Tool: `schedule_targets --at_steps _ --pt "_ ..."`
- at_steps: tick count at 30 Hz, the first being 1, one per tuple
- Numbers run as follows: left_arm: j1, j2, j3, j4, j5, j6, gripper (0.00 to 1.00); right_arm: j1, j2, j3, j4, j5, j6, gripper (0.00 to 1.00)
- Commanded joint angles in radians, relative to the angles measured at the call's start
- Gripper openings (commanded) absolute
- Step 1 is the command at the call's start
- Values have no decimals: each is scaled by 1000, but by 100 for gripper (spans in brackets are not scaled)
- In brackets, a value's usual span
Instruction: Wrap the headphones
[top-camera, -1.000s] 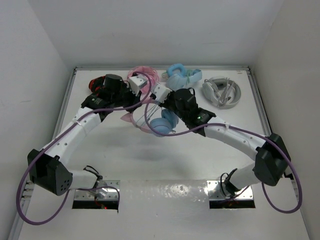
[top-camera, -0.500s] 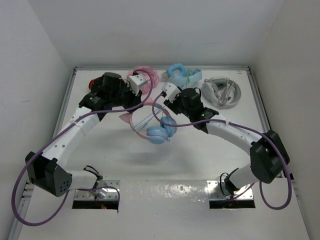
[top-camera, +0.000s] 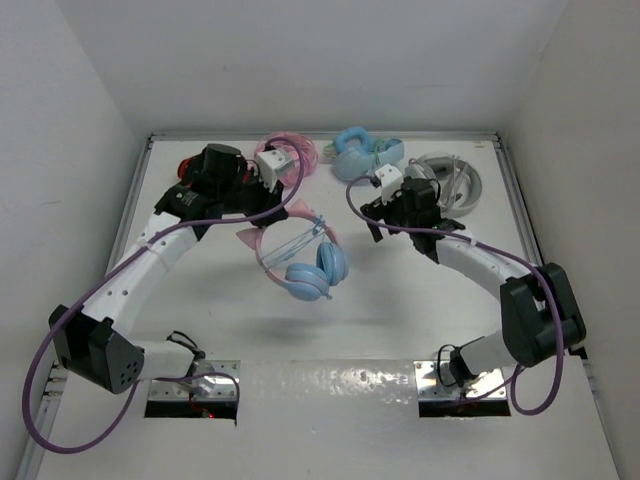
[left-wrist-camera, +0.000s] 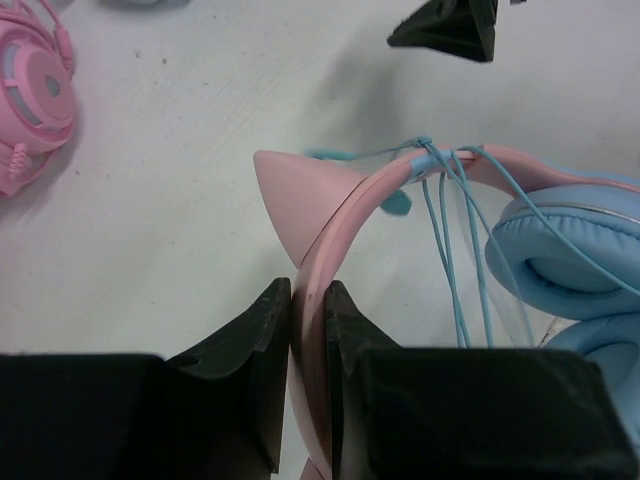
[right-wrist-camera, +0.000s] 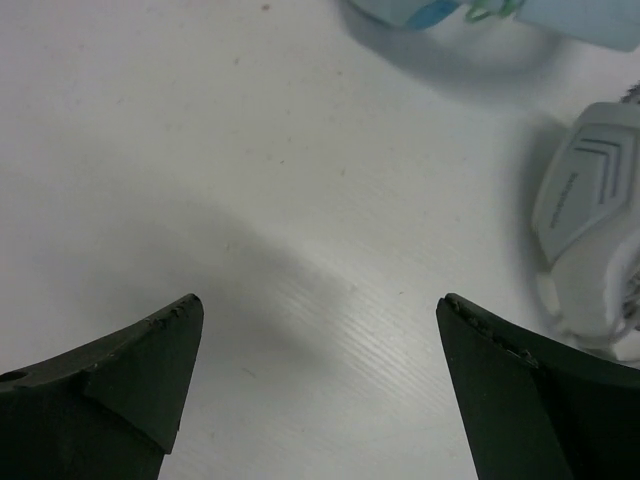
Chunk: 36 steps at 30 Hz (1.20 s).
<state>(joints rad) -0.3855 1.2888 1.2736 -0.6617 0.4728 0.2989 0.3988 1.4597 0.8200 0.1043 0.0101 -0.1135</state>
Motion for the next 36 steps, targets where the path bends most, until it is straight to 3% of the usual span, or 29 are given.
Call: schedule_targets --at_steps 1,4,9,20,36 --pt "34 3 67 34 113 -52 0 -17 -71 -9 -11 -216 49 99" --pt "45 17 70 43 121 -55 0 -17 -114 5 -74 -266 43 99" --pt "86 32 70 70 119 -92 0 -17 -214 -57 -72 -170 70 99" --pt "123 21 35 155 -334 -43 0 -14 -351 -124 -95 -101 103 99" --pt "434 35 -252 462 -436 -198 0 0 -369 -185 -68 -156 106 99"
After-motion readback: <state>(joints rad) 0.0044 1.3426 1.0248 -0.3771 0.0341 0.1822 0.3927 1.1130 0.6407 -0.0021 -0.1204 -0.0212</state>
